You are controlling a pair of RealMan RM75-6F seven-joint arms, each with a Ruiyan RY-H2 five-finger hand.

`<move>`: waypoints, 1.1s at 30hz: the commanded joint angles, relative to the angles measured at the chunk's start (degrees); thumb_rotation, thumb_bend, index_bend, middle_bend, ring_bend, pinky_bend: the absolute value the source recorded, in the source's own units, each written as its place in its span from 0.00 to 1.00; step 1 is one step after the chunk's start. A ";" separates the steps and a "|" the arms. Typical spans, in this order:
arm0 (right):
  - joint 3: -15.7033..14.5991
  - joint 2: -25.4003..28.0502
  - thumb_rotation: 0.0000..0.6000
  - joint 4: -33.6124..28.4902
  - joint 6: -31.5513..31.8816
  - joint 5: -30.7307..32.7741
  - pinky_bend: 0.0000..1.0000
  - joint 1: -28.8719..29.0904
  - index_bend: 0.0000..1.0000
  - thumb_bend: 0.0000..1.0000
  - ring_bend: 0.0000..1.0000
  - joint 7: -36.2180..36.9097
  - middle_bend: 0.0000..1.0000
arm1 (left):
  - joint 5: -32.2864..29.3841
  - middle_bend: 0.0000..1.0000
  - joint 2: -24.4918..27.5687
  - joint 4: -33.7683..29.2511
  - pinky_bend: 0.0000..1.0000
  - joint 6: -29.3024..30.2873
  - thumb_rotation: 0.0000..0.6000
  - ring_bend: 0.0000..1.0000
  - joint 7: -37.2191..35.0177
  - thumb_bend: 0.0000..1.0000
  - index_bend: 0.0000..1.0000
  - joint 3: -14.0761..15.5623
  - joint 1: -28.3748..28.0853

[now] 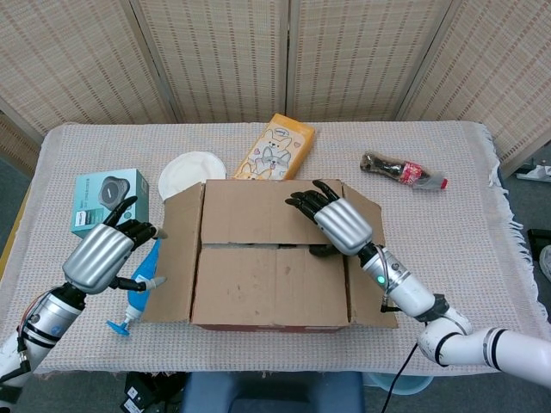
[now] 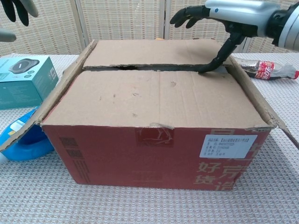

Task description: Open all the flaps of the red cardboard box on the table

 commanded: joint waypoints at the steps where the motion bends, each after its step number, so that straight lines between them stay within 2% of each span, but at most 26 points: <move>1: 0.24 -1.48 1.00 1.49 0.38 0.27 0.00 0.73 0.11 0.10 0.14 -0.46 0.15 | 0.02 0.42 -0.04 -0.01 0.00 -0.07 0.58 0.41 -0.01 0.22 0.36 -0.07 0.04; 3: 0.57 -2.52 1.00 2.53 1.10 0.26 0.00 1.06 0.11 0.15 0.14 -0.13 0.15 | 0.01 0.42 -0.05 -0.05 0.00 -0.19 0.58 0.41 0.05 0.22 0.36 -0.14 0.08; 8: 2.18 -3.29 1.00 3.85 4.11 -0.33 0.00 1.48 0.11 0.20 0.15 0.96 0.15 | 0.13 0.42 0.16 -0.33 0.00 0.02 0.58 0.41 0.28 0.22 0.36 -0.36 0.39; 14: 5.43 -2.28 1.00 4.49 7.52 0.99 0.00 1.63 0.11 0.20 0.15 1.73 0.15 | 0.55 0.42 0.31 -0.33 0.00 0.89 0.58 0.41 -0.09 0.22 0.36 -0.78 0.86; 19: 8.33 -1.78 1.00 6.81 7.34 4.76 0.00 2.74 0.11 0.20 0.16 1.01 0.15 | 1.00 0.42 0.18 -0.18 0.00 0.71 0.58 0.41 -0.32 0.22 0.36 -0.77 0.94; 23: 10.39 -2.38 1.00 10.56 5.80 8.28 0.00 4.70 0.11 0.20 0.16 0.06 0.15 | 1.20 0.42 0.10 -0.19 0.00 0.53 0.58 0.41 -0.45 0.22 0.36 -0.75 1.02; 33: 12.82 -7.13 1.00 23.75 1.96 15.30 0.00 9.79 0.11 0.20 0.18 -2.29 0.16 | 1.39 0.42 0.47 -0.74 0.00 0.13 0.58 0.41 -0.85 0.22 0.36 -1.10 0.96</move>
